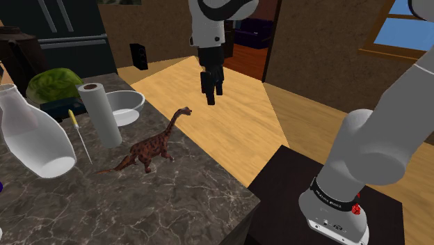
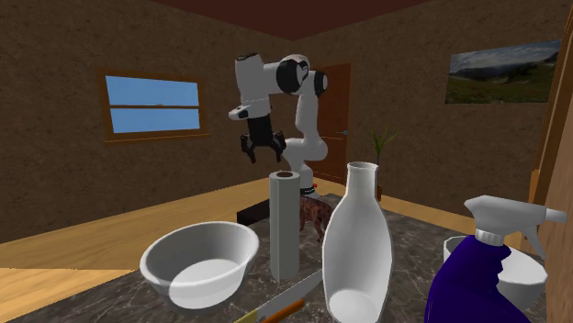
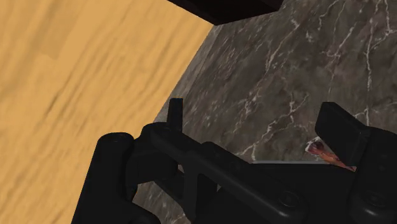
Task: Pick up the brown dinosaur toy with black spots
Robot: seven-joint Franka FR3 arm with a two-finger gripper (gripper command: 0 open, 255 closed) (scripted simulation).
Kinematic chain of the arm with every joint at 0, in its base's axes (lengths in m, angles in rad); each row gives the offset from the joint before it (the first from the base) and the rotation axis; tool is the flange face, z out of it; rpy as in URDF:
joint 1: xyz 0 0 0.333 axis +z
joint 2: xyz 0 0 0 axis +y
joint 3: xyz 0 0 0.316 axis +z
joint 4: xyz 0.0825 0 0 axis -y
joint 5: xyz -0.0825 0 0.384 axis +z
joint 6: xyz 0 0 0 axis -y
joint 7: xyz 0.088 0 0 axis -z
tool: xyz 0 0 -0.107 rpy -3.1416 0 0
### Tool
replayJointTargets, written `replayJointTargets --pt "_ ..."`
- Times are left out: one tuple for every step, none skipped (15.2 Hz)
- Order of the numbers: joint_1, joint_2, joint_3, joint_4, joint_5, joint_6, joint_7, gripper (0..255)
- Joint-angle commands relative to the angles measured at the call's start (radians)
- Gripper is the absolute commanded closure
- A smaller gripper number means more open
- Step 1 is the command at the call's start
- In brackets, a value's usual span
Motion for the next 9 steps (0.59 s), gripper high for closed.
replayJointTargets --pt "0.024 0.060 0.023 0.049 -0.003 0.011 -0.026 0" --pt "0.035 0.089 0.034 0.073 -0.005 0.015 -0.039 0" --pt "0.046 0.117 0.045 0.097 -0.008 0.020 -0.051 0" --pt "0.057 0.145 0.056 0.121 -0.012 0.023 -0.063 0" --pt "0.068 0.172 0.068 0.145 -0.016 0.026 -0.074 0" --pt "0.079 0.199 0.079 0.169 -0.021 0.029 -0.085 0" --pt "0.091 0.226 0.091 0.193 -0.027 0.031 -0.096 0" --pt "0.102 0.252 0.102 0.218 -0.033 0.032 -0.107 0" --pt "0.114 0.278 0.114 0.242 -0.039 0.034 -0.117 0"
